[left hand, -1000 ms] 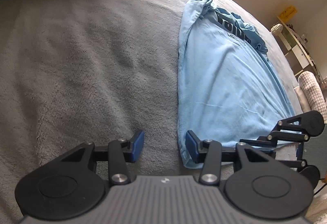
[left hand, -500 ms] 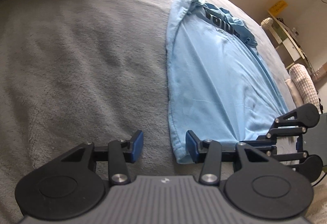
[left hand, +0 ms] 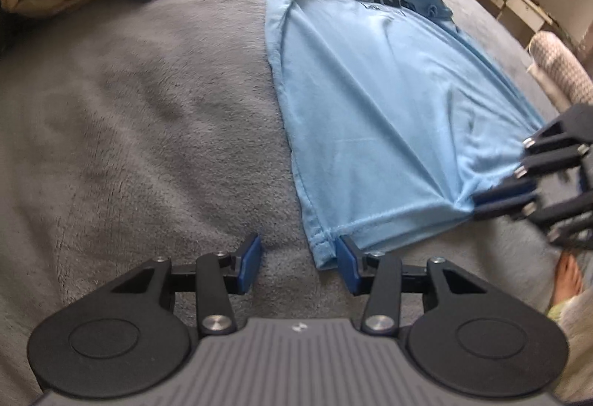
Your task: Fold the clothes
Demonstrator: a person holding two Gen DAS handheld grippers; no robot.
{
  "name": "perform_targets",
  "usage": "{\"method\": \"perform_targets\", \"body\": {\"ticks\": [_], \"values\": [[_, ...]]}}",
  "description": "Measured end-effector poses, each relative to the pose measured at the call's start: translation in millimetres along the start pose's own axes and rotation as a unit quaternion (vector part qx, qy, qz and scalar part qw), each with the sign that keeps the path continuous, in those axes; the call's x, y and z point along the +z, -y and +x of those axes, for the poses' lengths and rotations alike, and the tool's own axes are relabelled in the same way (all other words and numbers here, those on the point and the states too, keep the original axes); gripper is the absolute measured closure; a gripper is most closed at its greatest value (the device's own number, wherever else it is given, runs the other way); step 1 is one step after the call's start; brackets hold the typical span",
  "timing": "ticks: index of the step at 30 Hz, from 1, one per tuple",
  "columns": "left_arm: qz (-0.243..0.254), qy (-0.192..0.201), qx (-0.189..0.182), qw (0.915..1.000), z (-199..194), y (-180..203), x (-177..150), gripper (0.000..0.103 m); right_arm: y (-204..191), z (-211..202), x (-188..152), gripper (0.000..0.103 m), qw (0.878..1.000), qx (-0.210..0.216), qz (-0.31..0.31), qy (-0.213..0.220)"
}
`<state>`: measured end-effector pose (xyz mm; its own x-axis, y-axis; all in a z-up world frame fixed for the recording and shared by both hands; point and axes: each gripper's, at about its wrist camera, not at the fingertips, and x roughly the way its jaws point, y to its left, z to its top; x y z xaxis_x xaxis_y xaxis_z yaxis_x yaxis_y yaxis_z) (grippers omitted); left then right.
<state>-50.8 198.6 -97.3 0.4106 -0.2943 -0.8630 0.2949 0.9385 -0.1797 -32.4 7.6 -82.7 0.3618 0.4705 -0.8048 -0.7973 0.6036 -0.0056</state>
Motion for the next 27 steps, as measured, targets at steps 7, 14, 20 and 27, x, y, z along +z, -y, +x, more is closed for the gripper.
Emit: {"method": "perform_targets", "body": {"ticks": [7, 14, 20, 27], "values": [[0.015, -0.013, 0.008, 0.9998, -2, 3, 1, 0.058, 32, -54, -53, 0.096, 0.988, -0.091, 0.127, -0.003], [0.037, -0.026, 0.027, 0.9986, -3, 9, 0, 0.059, 32, -53, -61, 0.083, 0.989, -0.117, 0.084, -0.003], [0.037, -0.030, 0.036, 0.9982, -2, 10, 0, 0.059, 16, -19, -44, 0.083, 0.995, -0.096, -0.007, -0.007], [0.035, -0.033, 0.032, 0.9983, -2, 10, 2, 0.060, 22, -15, -37, 0.102, 0.996, -0.089, 0.000, -0.003]]}}
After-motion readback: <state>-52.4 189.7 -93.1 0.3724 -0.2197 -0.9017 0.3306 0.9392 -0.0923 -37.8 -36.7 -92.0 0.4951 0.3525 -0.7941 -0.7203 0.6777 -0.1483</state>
